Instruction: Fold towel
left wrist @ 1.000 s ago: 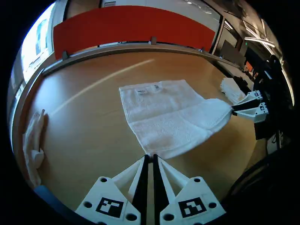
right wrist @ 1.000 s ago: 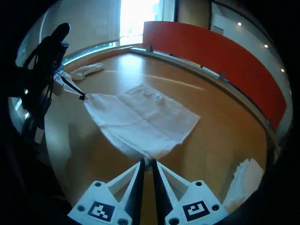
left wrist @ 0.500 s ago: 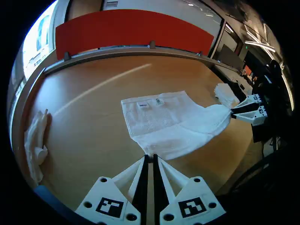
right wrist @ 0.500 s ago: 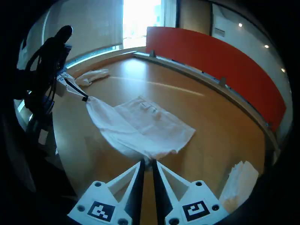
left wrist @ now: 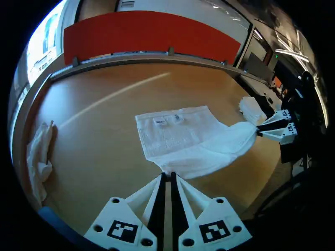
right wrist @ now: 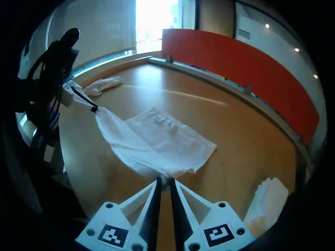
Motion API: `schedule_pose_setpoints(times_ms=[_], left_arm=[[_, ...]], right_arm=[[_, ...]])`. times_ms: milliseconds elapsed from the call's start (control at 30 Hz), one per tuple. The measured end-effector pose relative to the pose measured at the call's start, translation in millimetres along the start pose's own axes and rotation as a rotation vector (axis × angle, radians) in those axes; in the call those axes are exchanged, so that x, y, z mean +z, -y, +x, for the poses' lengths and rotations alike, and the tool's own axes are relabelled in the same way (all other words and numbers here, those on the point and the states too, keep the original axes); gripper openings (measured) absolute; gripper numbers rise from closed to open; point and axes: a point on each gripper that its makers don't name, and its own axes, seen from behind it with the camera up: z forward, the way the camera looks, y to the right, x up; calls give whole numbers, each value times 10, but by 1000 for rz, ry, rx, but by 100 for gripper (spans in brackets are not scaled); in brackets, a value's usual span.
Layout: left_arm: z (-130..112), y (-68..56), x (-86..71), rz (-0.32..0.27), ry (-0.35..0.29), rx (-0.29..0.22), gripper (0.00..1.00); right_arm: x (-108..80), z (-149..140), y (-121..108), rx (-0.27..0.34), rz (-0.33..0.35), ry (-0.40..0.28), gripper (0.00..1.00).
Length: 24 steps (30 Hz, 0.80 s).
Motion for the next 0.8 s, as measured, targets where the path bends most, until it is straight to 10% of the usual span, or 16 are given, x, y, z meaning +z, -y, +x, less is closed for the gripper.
schedule_pose_setpoints(times_ms=[800], left_arm=[[703, 342, 763, 51, -47, 17, 9]], right_arm=[[679, 212, -748, 41, -70, 44, 16]])
